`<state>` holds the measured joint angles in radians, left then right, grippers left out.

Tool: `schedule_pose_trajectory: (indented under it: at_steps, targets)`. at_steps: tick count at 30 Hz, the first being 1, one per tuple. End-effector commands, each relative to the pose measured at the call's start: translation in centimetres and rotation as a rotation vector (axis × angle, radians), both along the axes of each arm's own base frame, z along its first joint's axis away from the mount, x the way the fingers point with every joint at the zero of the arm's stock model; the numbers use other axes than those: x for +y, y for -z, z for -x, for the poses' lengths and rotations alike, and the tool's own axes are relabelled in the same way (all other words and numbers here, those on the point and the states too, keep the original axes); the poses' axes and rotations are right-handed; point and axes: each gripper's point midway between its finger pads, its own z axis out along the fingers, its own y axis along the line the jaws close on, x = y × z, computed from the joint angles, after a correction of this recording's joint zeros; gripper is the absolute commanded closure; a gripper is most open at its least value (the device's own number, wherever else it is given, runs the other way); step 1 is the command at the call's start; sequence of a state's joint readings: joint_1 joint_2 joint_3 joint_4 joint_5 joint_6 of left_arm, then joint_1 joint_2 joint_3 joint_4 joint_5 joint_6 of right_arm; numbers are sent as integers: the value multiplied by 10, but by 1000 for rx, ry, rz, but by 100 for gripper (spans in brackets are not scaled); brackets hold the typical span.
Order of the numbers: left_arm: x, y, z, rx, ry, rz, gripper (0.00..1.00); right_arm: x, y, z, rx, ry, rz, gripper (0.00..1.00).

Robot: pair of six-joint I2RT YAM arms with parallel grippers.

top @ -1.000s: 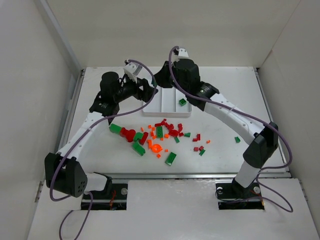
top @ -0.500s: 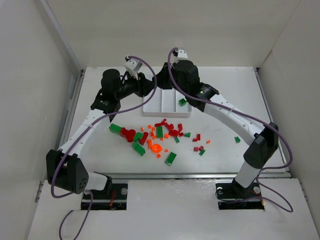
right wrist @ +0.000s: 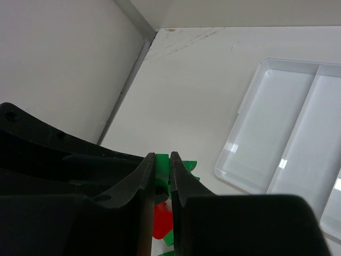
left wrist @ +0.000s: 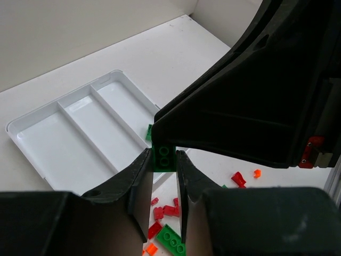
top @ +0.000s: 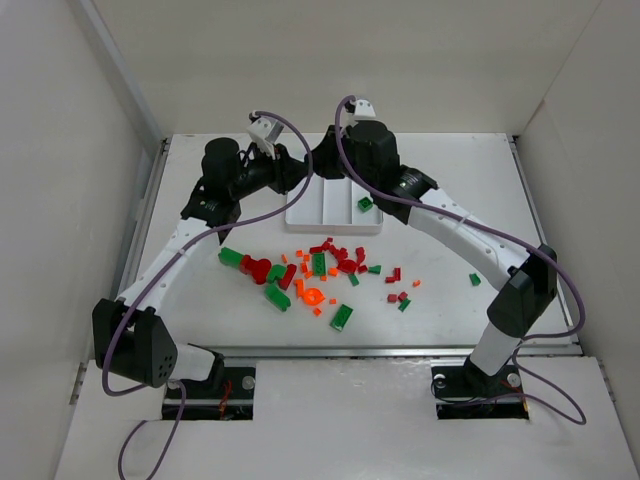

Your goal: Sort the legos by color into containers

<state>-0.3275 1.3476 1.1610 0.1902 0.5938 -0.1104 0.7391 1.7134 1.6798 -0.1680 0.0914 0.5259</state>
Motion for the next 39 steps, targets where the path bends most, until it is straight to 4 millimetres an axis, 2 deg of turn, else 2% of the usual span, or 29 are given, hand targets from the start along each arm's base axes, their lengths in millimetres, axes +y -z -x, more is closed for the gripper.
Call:
schedule_pose_trajectory:
  at_steps: [1, 4, 5, 7, 8, 9, 10, 12, 13, 14, 16, 18, 19, 20, 22, 23, 24, 26, 28, 30, 31, 32, 36, 39]
  targets:
    - [-1, -23, -1, -68, 0, 33, 100, 1, -32, 12, -69, -46, -49, 100]
    - [-1, -21, -1, -68, 0, 33, 100, 4, -31, 12, -83, -61, -31, 100]
    - [0, -20, 1, -67, 0, 32, 100, 6, -31, 14, -81, -76, -33, 94]
    - [-2, -22, 2, -75, 12, 36, 100, 6, -31, 15, -86, -86, -28, 77]
    - [-2, -22, 2, -75, 12, 36, 100, 6, -31, 15, -86, -86, -28, 55]
    - [-2, -17, 2, -65, 12, 33, 100, 6, -31, 14, -92, -88, -21, 42]
    - [-2, -20, 6, -73, 24, 37, 100, 6, -31, 14, -92, -88, -20, 32]
    - [0, -16, 6, -64, 26, 34, 100, 3, -31, 12, -91, -86, -21, 16]
    - [1, -20, 8, -74, 26, 38, 100, -7, -36, 5, -98, -74, -28, 14]
    - [3, -21, 7, -74, 26, 38, 100, -16, -50, 4, -119, -67, -45, 13]
    - [1, -16, 10, -65, 46, 37, 100, -35, -62, -2, -159, -74, -34, 9]
    - [5, -21, 14, -81, 68, 37, 100, -54, -70, -1, -248, -212, 24, 6]
    - [0, -23, 22, -107, 128, 30, 100, -57, -65, 3, -277, -303, 51, 6]
    - [-3, -23, 26, -123, 165, 22, 100, -60, -62, 23, -312, -509, 48, 6]
    - [-11, -27, 43, -174, 288, 7, 100, -65, -29, 36, -334, -689, 85, 8]
    - [-13, -33, 48, -246, 338, -20, 100, -65, -23, 50, -338, -785, 68, 10]
    - [-14, -26, 55, -241, 382, -38, 100, -68, -9, 52, -344, -813, 82, 12]
    - [-18, -27, 66, -276, 470, -55, 100, -70, 0, 55, -373, -833, 113, 14]
    - [-17, -19, 66, -268, 493, -68, 100, -65, 12, 60, -384, -823, 171, 15]
    - [-17, -17, 72, -267, 524, -65, 100, -61, 12, 62, -469, -828, 263, 17]
    - [-17, -17, 71, -275, 525, -69, 100, -54, 18, 69, -456, -843, 295, 18]
    - [-18, -18, 73, -276, 537, -66, 100, -52, 13, 69, -493, -847, 322, 20]
    - [-17, -18, 71, -284, 529, -72, 100, -45, 16, 74, -484, -865, 330, 36]
    - [-17, -16, 70, -274, 519, -75, 100, -37, 12, 79, -513, -880, 324, 36]
